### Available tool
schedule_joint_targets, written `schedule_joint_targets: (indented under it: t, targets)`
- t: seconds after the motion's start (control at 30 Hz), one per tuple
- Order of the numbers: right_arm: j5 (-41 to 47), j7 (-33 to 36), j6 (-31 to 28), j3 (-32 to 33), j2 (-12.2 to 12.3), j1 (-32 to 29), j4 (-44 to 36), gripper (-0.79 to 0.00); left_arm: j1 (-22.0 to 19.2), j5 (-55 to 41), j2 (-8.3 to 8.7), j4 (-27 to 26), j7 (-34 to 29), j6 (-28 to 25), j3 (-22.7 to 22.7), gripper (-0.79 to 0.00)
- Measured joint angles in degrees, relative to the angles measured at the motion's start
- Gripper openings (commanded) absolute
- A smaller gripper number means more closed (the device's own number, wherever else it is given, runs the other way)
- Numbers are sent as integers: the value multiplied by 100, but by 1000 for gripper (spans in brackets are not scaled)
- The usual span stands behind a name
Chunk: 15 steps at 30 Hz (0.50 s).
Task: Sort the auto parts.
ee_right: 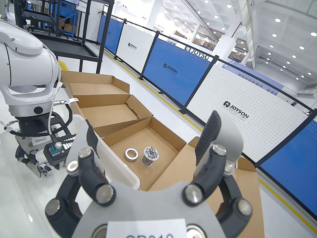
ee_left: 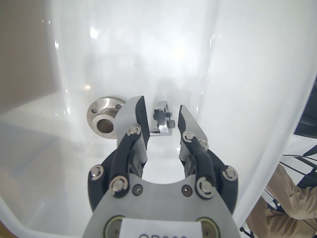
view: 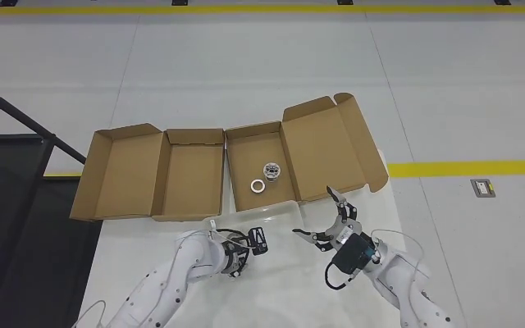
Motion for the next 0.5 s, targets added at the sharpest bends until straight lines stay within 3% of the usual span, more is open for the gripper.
schedule_joint_targets:
  t: [0.27, 0.37, 0.4, 0.47, 0.5]
  targets:
    - [0, 0, 0, 0, 0, 0, 0, 0, -58, 95, -27, 131, 96, 53, 95, -517]
    - [0, 0, 0, 0, 0, 0, 0, 0, -90, 98, -40, 191, 110, 56, 131, -566]
    - [0, 0, 0, 0, 0, 0, 0, 0, -104, 97, -46, 212, 110, 55, 145, -600]
    - [0, 0, 0, 0, 0, 0, 0, 0, -122, 91, -53, 238, 105, 51, 163, -785]
    - [0, 0, 0, 0, 0, 0, 0, 0, -132, 86, -56, 251, 99, 51, 172, -785]
